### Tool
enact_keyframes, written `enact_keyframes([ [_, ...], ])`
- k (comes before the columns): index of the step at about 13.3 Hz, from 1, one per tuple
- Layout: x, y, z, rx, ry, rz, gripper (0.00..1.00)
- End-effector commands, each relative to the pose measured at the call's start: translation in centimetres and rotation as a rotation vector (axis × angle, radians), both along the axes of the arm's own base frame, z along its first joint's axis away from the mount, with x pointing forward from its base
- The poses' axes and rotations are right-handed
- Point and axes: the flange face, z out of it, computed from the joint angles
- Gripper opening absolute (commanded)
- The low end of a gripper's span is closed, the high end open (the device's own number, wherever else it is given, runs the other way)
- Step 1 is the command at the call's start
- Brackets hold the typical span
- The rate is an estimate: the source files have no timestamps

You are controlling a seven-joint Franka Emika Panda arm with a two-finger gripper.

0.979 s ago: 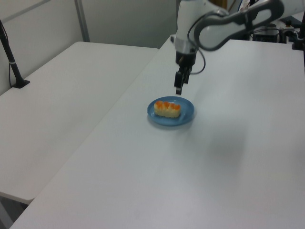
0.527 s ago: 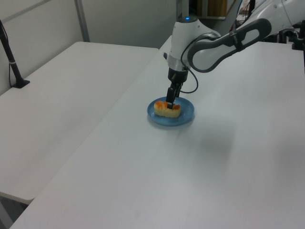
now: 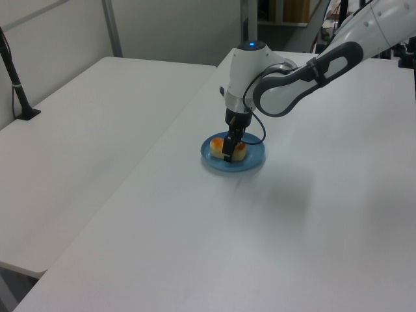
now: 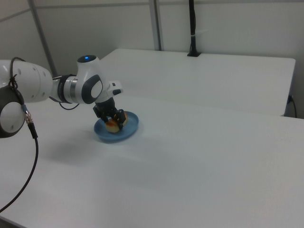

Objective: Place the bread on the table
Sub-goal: 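Lift the bread roll off the plate and carry it beside the plate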

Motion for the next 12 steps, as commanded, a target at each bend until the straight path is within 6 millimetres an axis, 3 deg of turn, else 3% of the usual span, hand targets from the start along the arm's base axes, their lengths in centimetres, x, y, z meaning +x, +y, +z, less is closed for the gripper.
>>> enact_keyframes([
  [1, 0.3, 0.3, 0.6, -0.012, -0.025, -0.021, 0.28],
  [4, 0.2, -0.4, 3.8, -0.01, -0.057, -0.022, 0.25],
  [6, -0.2, -2.4, 6.1, -0.026, -0.03, -0.006, 0.25],
  [9, -0.1, -8.4, 8.3, -0.054, -0.024, 0.004, 0.26],
  [10, 0.0, -11.5, 8.3, -0.074, -0.021, 0.004, 0.26],
  [12, 0.0, -15.8, 7.2, -0.112, 0.002, 0.021, 0.27],
])
